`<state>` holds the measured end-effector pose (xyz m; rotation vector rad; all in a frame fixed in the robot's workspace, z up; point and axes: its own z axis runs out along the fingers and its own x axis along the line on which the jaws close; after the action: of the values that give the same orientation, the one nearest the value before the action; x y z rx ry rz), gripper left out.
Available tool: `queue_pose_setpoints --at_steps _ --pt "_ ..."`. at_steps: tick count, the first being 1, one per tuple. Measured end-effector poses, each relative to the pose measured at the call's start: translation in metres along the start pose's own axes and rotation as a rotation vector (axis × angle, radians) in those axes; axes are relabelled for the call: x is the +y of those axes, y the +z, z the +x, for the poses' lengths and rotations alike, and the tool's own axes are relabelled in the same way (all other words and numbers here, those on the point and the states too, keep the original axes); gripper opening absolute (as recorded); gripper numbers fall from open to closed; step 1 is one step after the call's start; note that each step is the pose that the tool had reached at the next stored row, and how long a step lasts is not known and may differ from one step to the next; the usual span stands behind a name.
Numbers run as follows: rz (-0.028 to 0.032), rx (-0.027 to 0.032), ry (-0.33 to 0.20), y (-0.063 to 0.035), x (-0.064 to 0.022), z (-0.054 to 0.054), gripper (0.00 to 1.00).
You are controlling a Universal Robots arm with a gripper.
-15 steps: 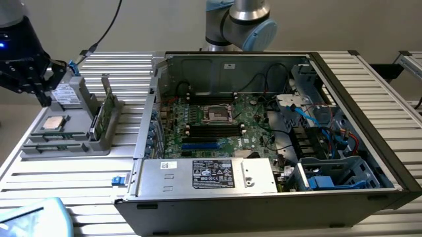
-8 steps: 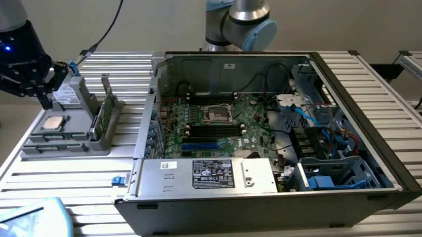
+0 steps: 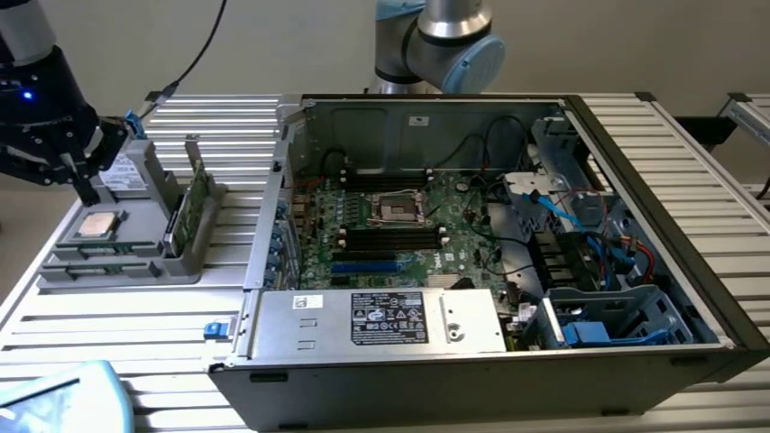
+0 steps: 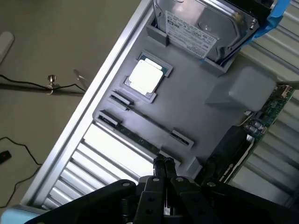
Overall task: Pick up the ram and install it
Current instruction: 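Pick up the ram and move it above insertion slot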
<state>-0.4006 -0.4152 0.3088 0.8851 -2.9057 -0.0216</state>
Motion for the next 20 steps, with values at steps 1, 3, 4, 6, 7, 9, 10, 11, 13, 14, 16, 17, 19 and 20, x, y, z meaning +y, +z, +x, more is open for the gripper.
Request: queue_pose_setpoints --at_steps 1,3,4,6,7,9,10,11,13,14,16,17,19,20 --pt "0.002 0.0004 -0.018 0.0009 0.0 0.0 0.1" --pt "0.0062 0.0011 -0.055 0.0029 -0.0002 0.0 0.1" --pt "0.008 0.0015 -0.072 0.0038 -0.0002 0.0 0.1" --pt "0.012 0.0026 -0.11 0.0059 -0.0003 -0.001 0.1" --pt "0.014 0.003 -0.128 0.0069 -0.0003 -0.001 0.1" --pt "0.0177 0.0041 -0.164 0.0088 -0.0004 -0.001 0.1" --pt "0.0196 0.0046 -0.182 0.0098 -0.0005 -0.001 0.1" --pt "0.0214 0.0052 -0.2 0.0108 -0.0005 -0.001 0.1" --pt "0.0251 0.0064 -0.236 0.0126 -0.0006 -0.001 0.1" --pt "0.0269 0.0068 -0.254 0.0137 -0.0006 -0.001 0.1" --pt "0.0307 0.0081 -0.291 0.0156 -0.0007 -0.002 0.1" --pt "0.0324 0.0086 -0.308 0.0166 -0.0007 -0.002 0.1" --pt "0.0357 0.0096 -0.345 0.0185 -0.0008 -0.002 0.1" --pt "0.0371 0.01 -0.363 0.0194 -0.0009 -0.002 0.1"
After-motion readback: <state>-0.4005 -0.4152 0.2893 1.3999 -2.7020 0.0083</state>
